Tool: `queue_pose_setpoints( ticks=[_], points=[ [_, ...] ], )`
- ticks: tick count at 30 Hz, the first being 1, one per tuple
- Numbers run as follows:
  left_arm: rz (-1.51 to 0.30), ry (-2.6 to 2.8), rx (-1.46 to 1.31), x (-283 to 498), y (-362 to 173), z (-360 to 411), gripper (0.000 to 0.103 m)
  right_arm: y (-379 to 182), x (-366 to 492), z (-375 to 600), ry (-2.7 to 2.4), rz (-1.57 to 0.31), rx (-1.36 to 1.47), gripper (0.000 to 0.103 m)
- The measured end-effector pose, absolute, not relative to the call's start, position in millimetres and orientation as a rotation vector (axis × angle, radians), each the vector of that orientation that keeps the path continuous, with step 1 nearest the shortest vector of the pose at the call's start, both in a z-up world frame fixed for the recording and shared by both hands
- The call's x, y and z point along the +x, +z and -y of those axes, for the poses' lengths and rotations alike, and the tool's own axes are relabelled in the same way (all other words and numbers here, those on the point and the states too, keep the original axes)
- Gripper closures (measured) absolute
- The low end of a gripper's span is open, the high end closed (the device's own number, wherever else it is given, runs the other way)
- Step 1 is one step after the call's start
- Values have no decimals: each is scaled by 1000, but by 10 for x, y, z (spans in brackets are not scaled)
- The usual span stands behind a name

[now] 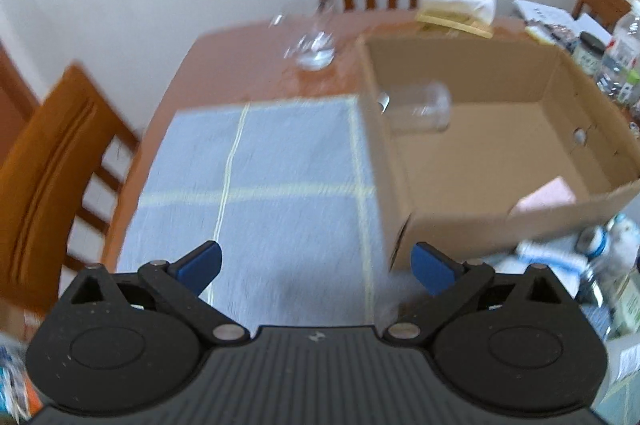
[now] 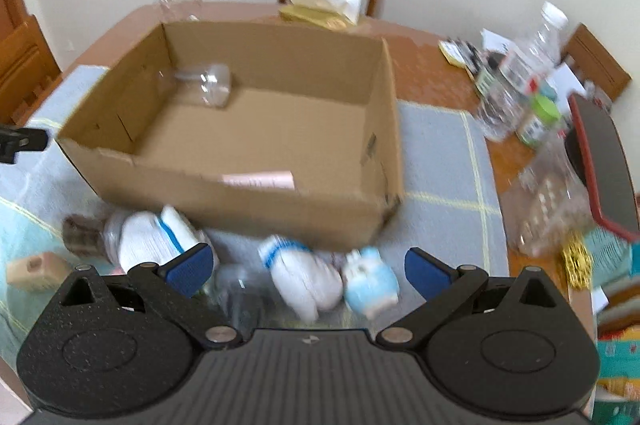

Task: Organize objects
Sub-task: 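Move the left tool to the cream box while the right tool reaches the white bottle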

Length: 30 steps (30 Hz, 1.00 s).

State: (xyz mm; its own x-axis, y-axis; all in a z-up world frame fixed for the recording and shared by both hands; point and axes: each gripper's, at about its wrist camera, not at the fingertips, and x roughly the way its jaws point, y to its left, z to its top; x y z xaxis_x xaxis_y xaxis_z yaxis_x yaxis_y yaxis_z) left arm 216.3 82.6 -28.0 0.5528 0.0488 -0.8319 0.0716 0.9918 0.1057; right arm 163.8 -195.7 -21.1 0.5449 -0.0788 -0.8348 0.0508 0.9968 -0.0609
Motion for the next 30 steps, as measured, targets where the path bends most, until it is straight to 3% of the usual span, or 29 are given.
queue_pose_setpoints(
  ticks=[11,30],
  points=[
    [-1112,82,69,1800,-784,-1102,2,-559,1230,1968,-171,-1063,-23,0],
    [-1094,-3,77,1670,-715,-1002,2,-736,888,1846,-168,-1135,15,0]
  ],
)
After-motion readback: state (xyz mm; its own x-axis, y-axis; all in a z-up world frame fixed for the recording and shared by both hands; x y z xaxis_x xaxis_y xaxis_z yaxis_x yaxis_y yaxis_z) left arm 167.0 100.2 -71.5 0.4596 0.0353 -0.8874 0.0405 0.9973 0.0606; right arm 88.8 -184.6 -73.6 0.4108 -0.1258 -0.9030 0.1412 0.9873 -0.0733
